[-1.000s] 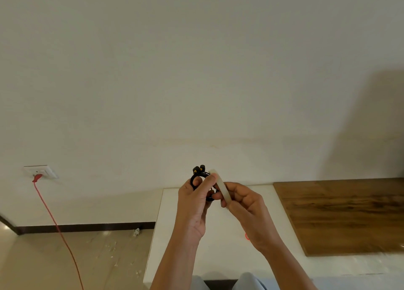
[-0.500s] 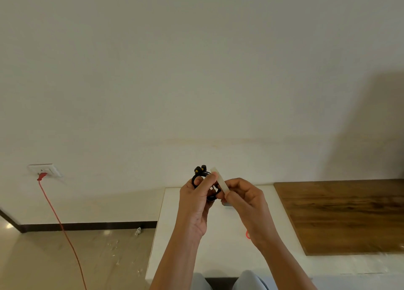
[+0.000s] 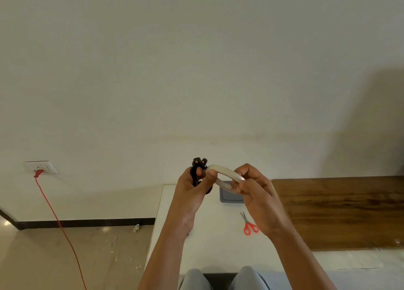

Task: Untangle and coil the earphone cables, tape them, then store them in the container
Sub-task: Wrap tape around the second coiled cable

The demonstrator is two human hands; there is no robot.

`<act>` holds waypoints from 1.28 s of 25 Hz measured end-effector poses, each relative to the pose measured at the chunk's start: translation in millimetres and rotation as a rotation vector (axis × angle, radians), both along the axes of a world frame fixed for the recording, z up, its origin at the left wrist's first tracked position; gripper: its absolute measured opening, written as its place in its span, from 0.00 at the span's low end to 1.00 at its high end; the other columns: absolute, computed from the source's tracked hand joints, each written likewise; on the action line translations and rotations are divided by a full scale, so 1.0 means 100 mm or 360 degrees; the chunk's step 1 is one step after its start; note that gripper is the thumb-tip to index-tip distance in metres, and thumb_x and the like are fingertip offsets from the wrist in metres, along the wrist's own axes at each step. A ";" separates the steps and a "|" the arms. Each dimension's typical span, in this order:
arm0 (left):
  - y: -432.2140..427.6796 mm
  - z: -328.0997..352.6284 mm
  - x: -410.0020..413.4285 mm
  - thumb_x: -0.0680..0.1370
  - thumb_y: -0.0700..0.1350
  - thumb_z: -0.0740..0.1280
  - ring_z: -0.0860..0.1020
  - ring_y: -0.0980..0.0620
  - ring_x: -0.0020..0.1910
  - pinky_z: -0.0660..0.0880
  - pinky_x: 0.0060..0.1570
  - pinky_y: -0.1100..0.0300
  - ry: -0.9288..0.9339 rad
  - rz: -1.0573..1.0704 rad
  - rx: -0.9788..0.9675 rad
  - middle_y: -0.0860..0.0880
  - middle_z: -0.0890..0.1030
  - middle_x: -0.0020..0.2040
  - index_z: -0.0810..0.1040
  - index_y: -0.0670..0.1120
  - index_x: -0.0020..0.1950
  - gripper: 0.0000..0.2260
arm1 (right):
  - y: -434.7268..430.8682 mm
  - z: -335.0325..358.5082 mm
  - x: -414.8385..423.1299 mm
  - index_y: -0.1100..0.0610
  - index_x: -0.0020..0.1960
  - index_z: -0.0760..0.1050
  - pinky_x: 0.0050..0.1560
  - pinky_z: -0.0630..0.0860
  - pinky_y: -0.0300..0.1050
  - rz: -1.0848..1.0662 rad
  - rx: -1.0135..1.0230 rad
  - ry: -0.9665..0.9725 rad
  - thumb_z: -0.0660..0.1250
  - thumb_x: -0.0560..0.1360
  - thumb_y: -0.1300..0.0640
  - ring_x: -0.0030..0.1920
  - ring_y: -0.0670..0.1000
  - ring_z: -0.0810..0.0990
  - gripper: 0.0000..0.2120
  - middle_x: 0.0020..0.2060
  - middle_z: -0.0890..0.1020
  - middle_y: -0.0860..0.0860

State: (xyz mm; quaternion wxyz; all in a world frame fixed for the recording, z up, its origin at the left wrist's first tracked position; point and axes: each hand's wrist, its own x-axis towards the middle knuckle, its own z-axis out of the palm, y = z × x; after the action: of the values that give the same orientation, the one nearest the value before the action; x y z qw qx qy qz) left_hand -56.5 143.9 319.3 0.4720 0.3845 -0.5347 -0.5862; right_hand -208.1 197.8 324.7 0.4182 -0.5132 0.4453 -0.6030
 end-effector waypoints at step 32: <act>-0.13 0.11 -0.02 0.73 0.40 0.67 0.79 0.51 0.50 0.75 0.53 0.57 -0.0019 0.0101 -0.0392 0.51 0.82 0.47 0.78 0.51 0.53 0.11 | -0.01 0.14 0.02 0.55 0.57 0.79 0.55 0.71 0.55 0.0540 0.0095 0.0102 0.57 0.71 0.57 0.47 0.60 0.76 0.18 0.42 0.83 0.53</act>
State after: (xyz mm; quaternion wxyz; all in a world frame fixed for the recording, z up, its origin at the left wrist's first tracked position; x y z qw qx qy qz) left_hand -58.6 130.8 330.3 0.5306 0.3438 -0.5930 -0.4986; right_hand -206.5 197.0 338.5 0.5146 -0.5873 0.3829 -0.4936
